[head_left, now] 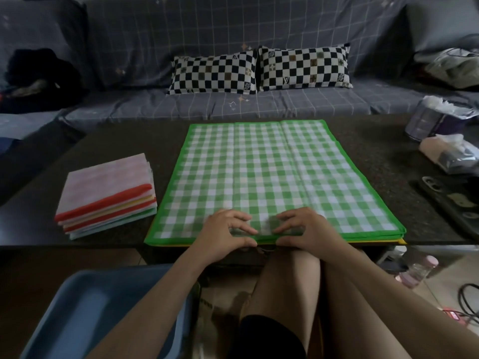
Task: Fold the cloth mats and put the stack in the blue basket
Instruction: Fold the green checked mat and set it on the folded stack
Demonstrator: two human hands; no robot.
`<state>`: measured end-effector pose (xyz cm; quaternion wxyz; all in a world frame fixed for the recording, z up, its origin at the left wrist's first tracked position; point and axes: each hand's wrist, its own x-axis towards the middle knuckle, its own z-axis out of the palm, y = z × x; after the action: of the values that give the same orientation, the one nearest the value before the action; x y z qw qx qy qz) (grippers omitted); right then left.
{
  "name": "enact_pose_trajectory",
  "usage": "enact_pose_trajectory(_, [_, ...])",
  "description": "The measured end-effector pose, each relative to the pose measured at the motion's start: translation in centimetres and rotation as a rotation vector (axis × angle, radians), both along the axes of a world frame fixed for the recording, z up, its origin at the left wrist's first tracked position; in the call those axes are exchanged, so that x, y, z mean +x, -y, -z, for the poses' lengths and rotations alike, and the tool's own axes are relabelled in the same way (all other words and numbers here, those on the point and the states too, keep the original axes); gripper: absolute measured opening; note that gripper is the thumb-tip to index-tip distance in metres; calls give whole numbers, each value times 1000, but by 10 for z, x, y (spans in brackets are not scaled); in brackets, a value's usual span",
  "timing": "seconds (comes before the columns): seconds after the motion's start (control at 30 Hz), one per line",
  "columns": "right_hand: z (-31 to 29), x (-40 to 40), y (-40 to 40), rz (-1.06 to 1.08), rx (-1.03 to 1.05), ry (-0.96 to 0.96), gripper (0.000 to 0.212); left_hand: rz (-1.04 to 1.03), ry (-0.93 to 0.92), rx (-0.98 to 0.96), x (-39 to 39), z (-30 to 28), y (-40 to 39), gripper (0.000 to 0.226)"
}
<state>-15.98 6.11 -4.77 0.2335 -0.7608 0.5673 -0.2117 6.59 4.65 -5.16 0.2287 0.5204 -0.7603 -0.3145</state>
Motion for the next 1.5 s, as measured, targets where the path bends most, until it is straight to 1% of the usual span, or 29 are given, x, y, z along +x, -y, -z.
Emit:
enact_pose_trajectory(0.13, [2,1,1,31,1,28,17,4,15,-28,1,2,0,20])
enact_pose_trajectory(0.27, [3,3,1,59,-19,59,8,3,-11,8,0,0,2,16])
enact_pose_trajectory(0.4, [-3,6,3,73,-1,71,6,15,-13,39,-3,-7,5,1])
enact_pose_trajectory(0.53, [-15,8,4,114,33,27,9,26,26,-1,-9,-19,6,9])
enact_pose_trajectory(0.67, [-27,2,2,157,18,-11,12,26,66,-43,-15,-34,8,14])
enact_pose_trajectory(0.77, [-45,-6,0,163,39,-35,14,37,88,-67,-18,-50,11,18])
enact_pose_trajectory(0.9, [-80,-11,-3,115,-5,-116,17,101,93,-88,-19,-82,11,16])
enact_pose_trajectory(1.1, [-137,-15,-3,14,24,-240,20,248,50,23,-10,-128,25,15])
enact_pose_trajectory(1.17, [-145,-12,11,3,-20,-304,18,227,77,-3,-11,-133,39,16])
enact_pose_trajectory(1.23, [-145,-8,32,10,-71,-359,14,168,133,-74,-15,-134,56,17])
enact_pose_trajectory(1.33, [-130,-7,72,45,-93,-347,11,56,240,-186,-24,-124,85,17])
enact_pose_trajectory(1.43, [-106,-6,110,102,-81,-330,16,-58,295,-259,-33,-105,110,16])
enact_pose_trajectory(1.5, [-87,-4,129,125,-64,-346,18,-95,345,-272,-39,-86,123,15])
